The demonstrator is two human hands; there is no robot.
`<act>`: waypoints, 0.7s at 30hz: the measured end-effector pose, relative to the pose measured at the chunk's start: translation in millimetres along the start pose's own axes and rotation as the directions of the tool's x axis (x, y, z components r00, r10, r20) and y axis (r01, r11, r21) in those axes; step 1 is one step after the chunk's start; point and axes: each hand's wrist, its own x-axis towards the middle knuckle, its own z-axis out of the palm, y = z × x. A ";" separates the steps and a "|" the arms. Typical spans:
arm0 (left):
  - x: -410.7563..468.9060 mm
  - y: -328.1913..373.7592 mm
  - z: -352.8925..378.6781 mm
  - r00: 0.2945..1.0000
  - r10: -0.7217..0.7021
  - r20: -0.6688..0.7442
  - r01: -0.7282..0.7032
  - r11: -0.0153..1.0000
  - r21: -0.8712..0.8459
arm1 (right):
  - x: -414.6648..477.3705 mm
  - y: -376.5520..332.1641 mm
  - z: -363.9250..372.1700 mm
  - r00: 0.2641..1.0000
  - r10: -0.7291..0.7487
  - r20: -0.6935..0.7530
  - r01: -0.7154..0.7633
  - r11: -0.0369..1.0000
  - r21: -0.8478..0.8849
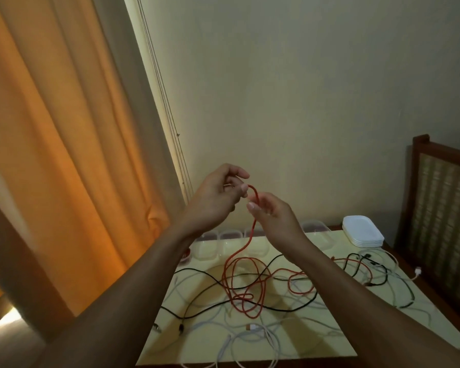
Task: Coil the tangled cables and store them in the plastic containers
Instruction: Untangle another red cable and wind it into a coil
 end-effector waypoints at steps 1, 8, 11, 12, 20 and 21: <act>-4.0 2.0 -0.9 1.000 -0.005 -0.003 0.004 1.000 -0.031 | -4.4 -4.4 2.5 0.999 0.014 0.037 -0.016 0.997 0.071; -42.4 22.3 -11.1 0.994 -0.105 0.033 0.107 0.990 -0.086 | -23.6 -36.0 -5.2 0.997 0.010 -0.075 0.006 0.977 0.213; -65.0 27.5 -8.8 0.979 -0.175 0.110 0.174 0.985 0.012 | -36.4 -56.1 -16.1 0.995 -0.061 -0.084 0.072 0.987 0.142; -73.0 29.3 -7.4 0.973 -0.190 0.128 0.188 0.982 0.027 | -41.2 -61.2 -19.2 0.993 -0.080 -0.086 0.090 0.989 0.120; -148.9 43.4 10.4 0.947 -0.157 0.279 0.201 0.970 -0.138 | -95.2 -49.4 -13.5 0.998 -0.066 0.013 0.061 0.968 0.245; -158.1 44.2 13.3 0.947 -0.143 0.288 0.199 0.963 -0.179 | -101.8 -43.1 -12.3 0.998 -0.055 0.007 0.051 0.972 0.231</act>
